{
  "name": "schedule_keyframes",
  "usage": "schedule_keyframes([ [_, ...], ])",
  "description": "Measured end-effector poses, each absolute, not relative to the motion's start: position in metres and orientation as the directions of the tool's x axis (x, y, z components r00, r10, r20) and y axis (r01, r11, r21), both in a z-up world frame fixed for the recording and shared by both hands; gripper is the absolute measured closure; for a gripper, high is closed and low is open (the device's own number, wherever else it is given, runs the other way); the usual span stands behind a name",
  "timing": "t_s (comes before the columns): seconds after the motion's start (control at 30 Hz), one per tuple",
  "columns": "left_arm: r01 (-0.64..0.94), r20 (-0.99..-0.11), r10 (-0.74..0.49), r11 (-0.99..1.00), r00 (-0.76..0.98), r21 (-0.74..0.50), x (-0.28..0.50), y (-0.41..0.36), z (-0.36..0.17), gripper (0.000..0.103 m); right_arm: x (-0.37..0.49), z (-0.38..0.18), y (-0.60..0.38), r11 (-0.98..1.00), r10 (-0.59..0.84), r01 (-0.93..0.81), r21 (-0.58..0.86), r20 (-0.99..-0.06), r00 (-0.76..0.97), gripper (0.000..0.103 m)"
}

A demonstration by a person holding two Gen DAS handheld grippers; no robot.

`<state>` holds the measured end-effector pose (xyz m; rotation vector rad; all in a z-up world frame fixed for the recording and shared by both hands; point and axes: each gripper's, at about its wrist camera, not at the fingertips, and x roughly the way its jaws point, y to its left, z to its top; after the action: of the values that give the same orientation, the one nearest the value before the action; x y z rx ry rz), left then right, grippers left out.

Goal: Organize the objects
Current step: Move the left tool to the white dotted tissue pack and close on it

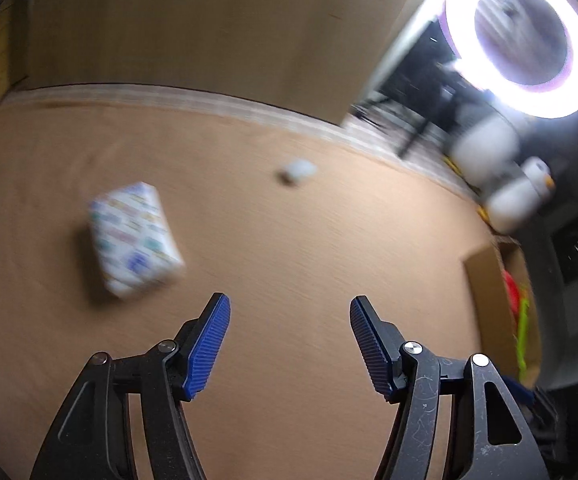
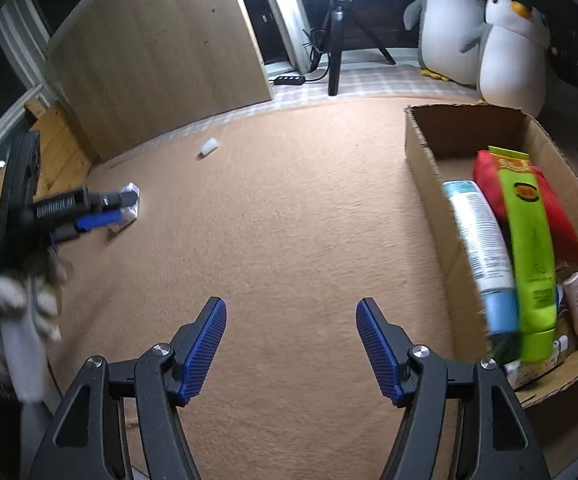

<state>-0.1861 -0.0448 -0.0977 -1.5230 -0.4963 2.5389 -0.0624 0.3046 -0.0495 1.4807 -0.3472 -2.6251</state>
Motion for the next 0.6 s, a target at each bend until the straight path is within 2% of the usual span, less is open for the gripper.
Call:
schedule_keyframes([
  [0.13,0.113,-0.842,0.217,-0.944,-0.494,-0.310,-0.211,-0.094,-0.101,0.035,-0.059,-0.052,0.286,-0.976,-0.179,-0.015,0.217,-0.842,-0.508,0.039],
  [0.3,0.187,-0.847,0.194,-0.928,-0.495,-0.322,-0.239,-0.139,-0.110,0.035,-0.055,-0.056,0.275,-0.974,-0.180,-0.032,0.225,-0.850,-0.495,0.039],
  [0.6,0.190,-0.868,0.203,-0.929,-0.453,-0.317,-0.271,-0.152,-0.136,0.036,-0.049,-0.057,0.278,-0.974,-0.155,-0.074,0.216,-0.863,-0.481,0.039],
])
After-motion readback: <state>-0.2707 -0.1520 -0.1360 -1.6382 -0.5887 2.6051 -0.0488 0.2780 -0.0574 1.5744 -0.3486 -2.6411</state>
